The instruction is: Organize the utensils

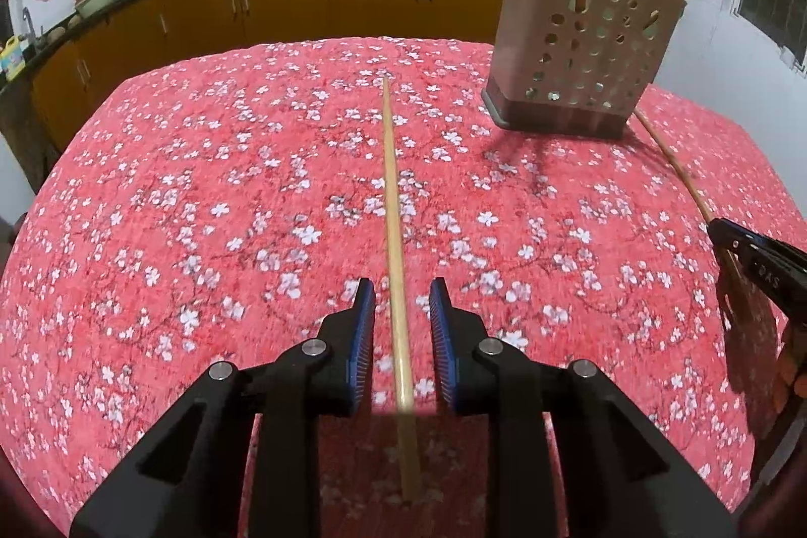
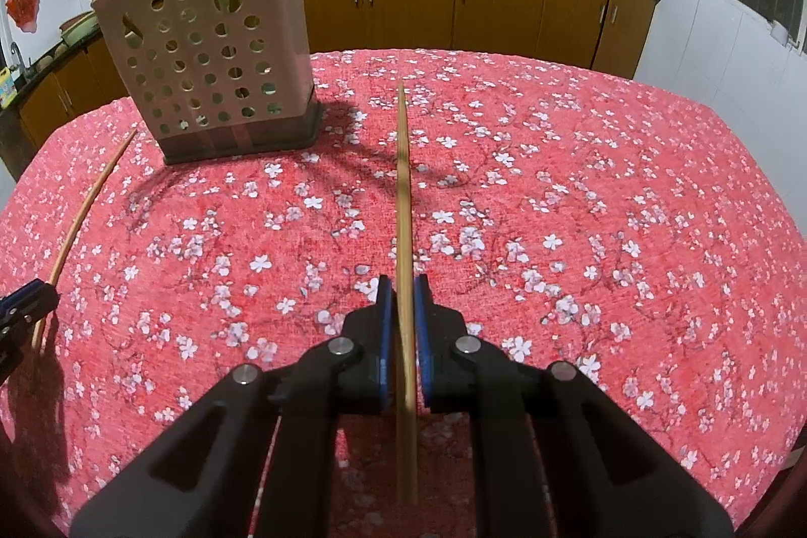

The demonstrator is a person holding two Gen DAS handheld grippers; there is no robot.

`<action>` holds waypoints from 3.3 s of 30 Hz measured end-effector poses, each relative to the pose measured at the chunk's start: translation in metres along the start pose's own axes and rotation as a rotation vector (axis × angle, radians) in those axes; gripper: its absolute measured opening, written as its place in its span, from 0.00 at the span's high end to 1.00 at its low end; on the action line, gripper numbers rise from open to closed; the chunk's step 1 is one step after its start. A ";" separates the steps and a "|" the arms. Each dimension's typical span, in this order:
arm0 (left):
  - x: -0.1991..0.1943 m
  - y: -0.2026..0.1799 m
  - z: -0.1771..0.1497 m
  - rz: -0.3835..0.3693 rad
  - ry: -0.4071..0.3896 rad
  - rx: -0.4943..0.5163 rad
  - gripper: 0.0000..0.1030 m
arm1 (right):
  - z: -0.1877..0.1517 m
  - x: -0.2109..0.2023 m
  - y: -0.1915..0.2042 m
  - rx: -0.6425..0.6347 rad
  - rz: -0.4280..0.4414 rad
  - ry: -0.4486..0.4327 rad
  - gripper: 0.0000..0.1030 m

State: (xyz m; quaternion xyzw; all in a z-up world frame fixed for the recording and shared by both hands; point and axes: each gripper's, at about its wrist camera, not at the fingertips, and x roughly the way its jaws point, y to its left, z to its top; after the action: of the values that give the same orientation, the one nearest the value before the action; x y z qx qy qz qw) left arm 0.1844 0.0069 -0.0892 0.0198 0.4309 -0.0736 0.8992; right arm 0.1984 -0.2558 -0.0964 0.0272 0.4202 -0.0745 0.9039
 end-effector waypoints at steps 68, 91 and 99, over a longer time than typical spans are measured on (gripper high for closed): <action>-0.225 -0.048 0.187 -0.218 -0.698 -0.035 0.93 | 0.187 -0.253 0.016 -0.063 0.313 -0.691 0.92; -0.136 -0.058 0.193 -0.183 -0.546 -0.054 0.92 | 0.196 -0.180 0.018 -0.008 0.351 -0.524 0.77; -0.157 -0.048 0.193 -0.186 -0.595 -0.081 0.68 | 0.190 -0.207 0.013 -0.001 0.358 -0.579 0.75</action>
State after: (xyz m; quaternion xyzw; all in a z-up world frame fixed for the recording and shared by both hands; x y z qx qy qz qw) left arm 0.2287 -0.0412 0.1555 -0.0782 0.1513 -0.1408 0.9753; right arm 0.2122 -0.2413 0.1845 0.0776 0.1345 0.0810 0.9845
